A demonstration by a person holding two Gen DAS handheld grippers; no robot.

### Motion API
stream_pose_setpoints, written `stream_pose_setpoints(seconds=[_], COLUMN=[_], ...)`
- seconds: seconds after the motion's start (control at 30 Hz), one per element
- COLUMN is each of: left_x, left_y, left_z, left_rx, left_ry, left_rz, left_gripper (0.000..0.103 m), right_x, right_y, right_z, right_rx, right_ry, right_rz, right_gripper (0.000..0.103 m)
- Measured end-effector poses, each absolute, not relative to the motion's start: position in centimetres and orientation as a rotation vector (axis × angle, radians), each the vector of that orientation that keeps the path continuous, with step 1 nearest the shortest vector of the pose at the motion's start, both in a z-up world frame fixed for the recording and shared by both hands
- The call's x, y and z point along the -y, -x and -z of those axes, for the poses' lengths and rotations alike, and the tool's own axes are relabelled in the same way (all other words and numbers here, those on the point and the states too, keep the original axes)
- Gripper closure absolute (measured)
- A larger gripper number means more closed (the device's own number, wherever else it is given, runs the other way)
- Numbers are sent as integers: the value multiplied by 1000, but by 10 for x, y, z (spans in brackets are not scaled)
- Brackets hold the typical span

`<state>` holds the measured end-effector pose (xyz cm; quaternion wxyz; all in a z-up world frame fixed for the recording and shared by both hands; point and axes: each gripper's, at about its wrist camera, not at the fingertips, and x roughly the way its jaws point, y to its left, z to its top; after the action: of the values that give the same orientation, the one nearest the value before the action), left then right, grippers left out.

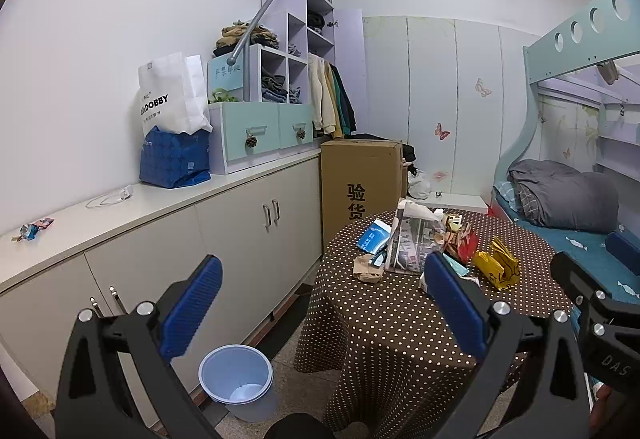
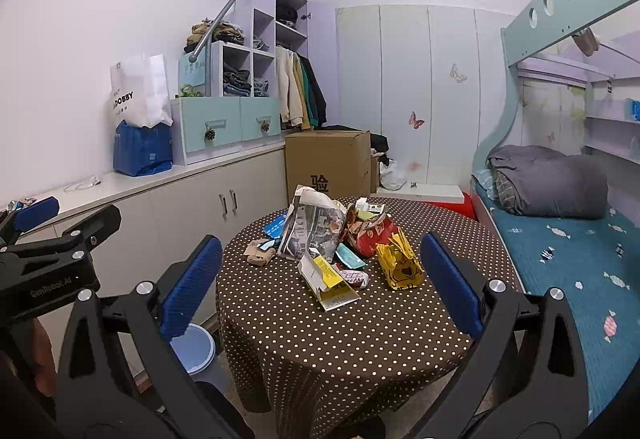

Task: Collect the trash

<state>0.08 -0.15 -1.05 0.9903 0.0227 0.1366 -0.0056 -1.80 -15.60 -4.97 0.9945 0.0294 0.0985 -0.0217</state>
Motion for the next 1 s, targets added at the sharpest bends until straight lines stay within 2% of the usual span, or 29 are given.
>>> stream_pose_setpoints(seconds=[1.0], left_x=[5], left_y=[-1], left_z=[8], left_rx=[-272], left_ry=[-50], left_rz=[13], left_gripper=[4], right_x=[150], right_y=[16], right_z=[56], right_rx=[-196], right_ry=[-69], right_rz=[35], right_gripper=[6])
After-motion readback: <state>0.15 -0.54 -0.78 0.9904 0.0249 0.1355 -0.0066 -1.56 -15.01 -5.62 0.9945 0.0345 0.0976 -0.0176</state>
